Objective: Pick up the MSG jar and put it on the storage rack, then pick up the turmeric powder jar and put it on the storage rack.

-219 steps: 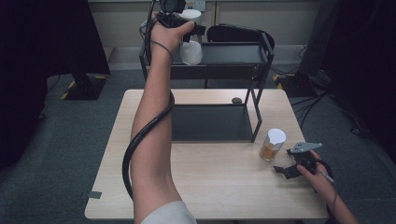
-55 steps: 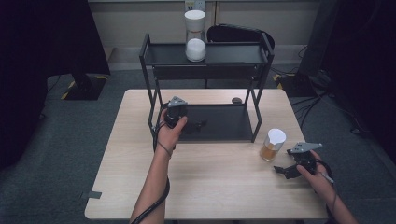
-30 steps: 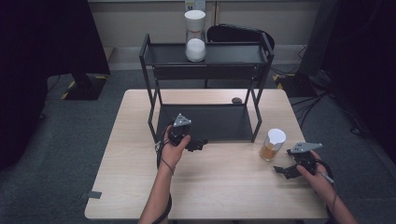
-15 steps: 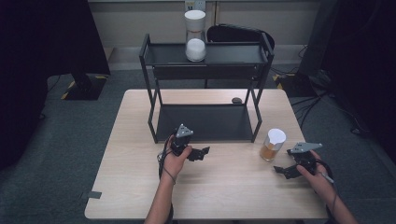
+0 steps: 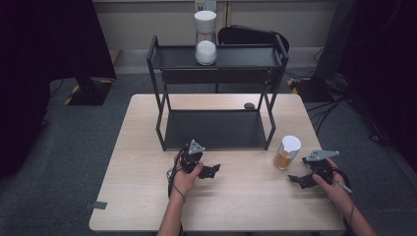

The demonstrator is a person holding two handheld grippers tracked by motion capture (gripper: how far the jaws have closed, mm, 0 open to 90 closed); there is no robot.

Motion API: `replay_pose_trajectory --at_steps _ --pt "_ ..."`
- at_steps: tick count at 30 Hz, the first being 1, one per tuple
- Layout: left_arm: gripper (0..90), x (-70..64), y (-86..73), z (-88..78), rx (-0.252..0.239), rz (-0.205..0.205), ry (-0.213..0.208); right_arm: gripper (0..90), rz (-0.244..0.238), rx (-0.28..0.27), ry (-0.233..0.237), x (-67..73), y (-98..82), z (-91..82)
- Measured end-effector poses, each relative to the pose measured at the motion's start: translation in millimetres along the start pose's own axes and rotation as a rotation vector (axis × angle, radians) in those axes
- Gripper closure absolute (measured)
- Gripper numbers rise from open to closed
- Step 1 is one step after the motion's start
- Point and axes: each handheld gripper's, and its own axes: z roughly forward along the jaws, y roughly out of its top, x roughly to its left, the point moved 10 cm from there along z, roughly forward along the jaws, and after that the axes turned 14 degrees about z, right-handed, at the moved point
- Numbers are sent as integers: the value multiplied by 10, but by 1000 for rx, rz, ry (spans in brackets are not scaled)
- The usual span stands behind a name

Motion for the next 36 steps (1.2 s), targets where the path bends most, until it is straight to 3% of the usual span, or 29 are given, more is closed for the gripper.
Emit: replay_pose_trajectory --at_steps 4,10,14,17,36 --pt "20 -41 -52 11 10 2 -10 0 0 0 0 0 0 0" --pt "21 -127 -97 37 70 46 -3 0 0 0 0 0 0 0" --pt "23 -164 -88 40 117 75 25 0 0 0 0 0 0 0" --pt "12 -204 -73 55 151 114 35 0 0 0 0 0 0 0" --pt "0 -214 -73 61 150 104 39 0 -1 3 1 -3 5 0"
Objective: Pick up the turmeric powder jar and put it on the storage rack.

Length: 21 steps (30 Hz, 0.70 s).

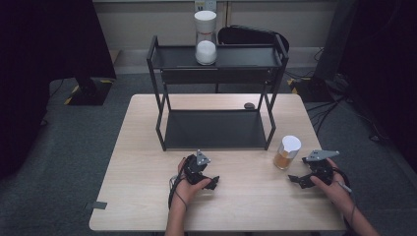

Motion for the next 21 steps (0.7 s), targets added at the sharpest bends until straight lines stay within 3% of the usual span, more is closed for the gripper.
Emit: replay_pose_trajectory --at_steps 4,12,21 --pt "0 0 0 0 0 0 0 26 -5 10 -10 4 40 -5" --pt "0 0 0 0 0 0 0 12 -12 -30 -10 15 210 -78" --pt "0 0 0 0 0 0 0 18 -4 -66 45 71 370 -33"
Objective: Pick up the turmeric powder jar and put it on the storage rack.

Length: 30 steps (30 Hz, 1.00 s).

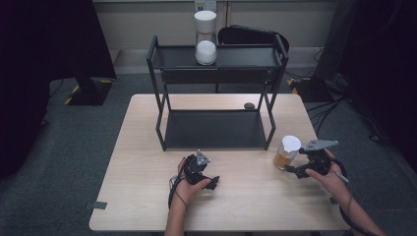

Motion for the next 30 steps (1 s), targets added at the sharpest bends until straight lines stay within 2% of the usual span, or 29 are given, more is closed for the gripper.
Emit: replay_pose_trajectory --at_steps 2,3,4,8,10,11,13,17,22,27,30 --pt "0 0 0 0 0 0 0 38 -8 -16 5 13 33 17" --pt "0 0 0 0 0 0 0 79 -12 -22 10 17 44 22" --pt "0 0 0 0 0 0 0 123 -17 -33 23 16 58 28" --pt "0 0 0 0 0 0 0 206 -17 -73 73 1 126 74" --pt "0 1 0 0 0 0 0 291 -18 -83 100 -13 148 103" --pt "0 1 0 0 0 0 0 298 -26 -100 115 -10 152 106" --pt "0 0 0 0 0 0 0 301 -29 -97 107 5 169 104" --pt "0 0 0 0 0 0 0 305 -25 -88 123 27 196 104" --pt "0 0 0 0 -1 -1 0 306 -54 -73 133 116 272 114" --pt "0 0 0 0 0 0 0 306 -68 -61 159 202 372 127" --pt "0 1 0 0 0 0 0 306 -58 -56 192 244 441 139"
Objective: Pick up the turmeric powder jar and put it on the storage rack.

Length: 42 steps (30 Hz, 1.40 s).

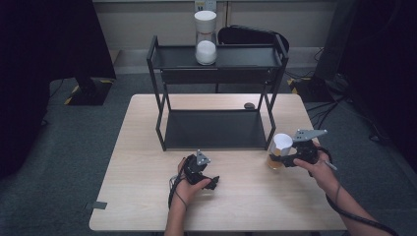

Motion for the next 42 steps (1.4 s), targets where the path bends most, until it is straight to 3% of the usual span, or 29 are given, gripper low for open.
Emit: replay_pose_trajectory --at_steps 7,20,42 --pt "0 0 0 0 0 0 0 306 -21 17 33 116 167 58" --pt "0 2 0 0 0 0 -1 306 -63 55 40 298 508 239" --pt "0 1 0 0 0 0 0 306 -76 49 70 385 1144 376"
